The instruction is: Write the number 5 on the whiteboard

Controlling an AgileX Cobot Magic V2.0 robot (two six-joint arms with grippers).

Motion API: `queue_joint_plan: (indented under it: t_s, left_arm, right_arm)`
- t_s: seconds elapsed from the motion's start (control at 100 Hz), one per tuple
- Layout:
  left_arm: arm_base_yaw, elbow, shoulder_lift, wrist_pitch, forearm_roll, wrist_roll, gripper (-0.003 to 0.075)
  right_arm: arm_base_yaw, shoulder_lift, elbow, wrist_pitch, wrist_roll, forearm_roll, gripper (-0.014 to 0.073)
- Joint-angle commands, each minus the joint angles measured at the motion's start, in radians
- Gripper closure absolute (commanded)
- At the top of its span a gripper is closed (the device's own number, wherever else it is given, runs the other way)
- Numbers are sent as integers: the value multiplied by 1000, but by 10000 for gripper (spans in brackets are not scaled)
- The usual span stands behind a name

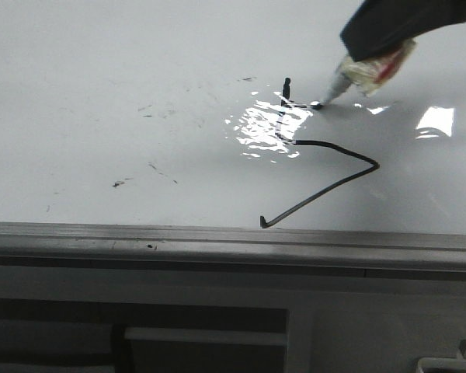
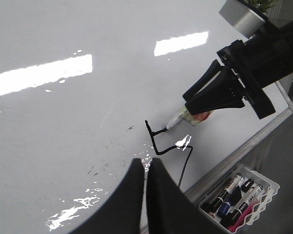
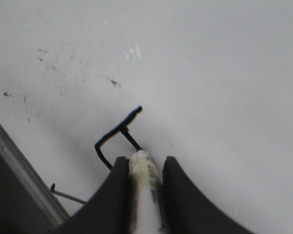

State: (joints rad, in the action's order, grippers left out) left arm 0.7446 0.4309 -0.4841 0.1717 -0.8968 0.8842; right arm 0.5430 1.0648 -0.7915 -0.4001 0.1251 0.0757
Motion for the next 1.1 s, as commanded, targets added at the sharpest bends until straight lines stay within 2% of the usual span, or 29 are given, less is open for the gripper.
queue_joint_plan:
  t_s: [0.0,0.34,0.47,0.52,0.57,0.68,0.72,0.76,0.91,1.09]
  left_arm:
    - [-3,27,-4,-50,-19,-9,741]
    - [-3,27,-4,-55,-19,-9,741]
    - [-3,27,-4,-49,-19,-9,733]
    - [-3,27,-8,-29,-19,-9,696]
    - [-3,27,-18,-2,-17,-9,621]
    - [-3,52,-87,117,6,-9,354]
    - [-3,69,-127,158,12,1,287]
    - [-3,93,-170,207,20,36,257]
    - [-3,198,-327,360,27,220,293]
    - [24,287,-466,388,36,323,301]
  right_arm:
    - [-46,-44,29,-20,-36,104,636]
    - [-72,-106,72,28,-40,120,636]
    - [-4,-175,39,85,-40,104,636]
    - [39,-213,22,115,-40,104,636]
    - [87,-241,3,125,-36,106,637]
    - [188,-257,-19,113,-9,110,637]
    - [220,-253,-19,94,-9,110,638]
    - [251,-231,-19,71,-9,110,638]
    - [362,-143,-19,-36,-7,110,639]
    - [515,-90,-19,-48,59,110,639]
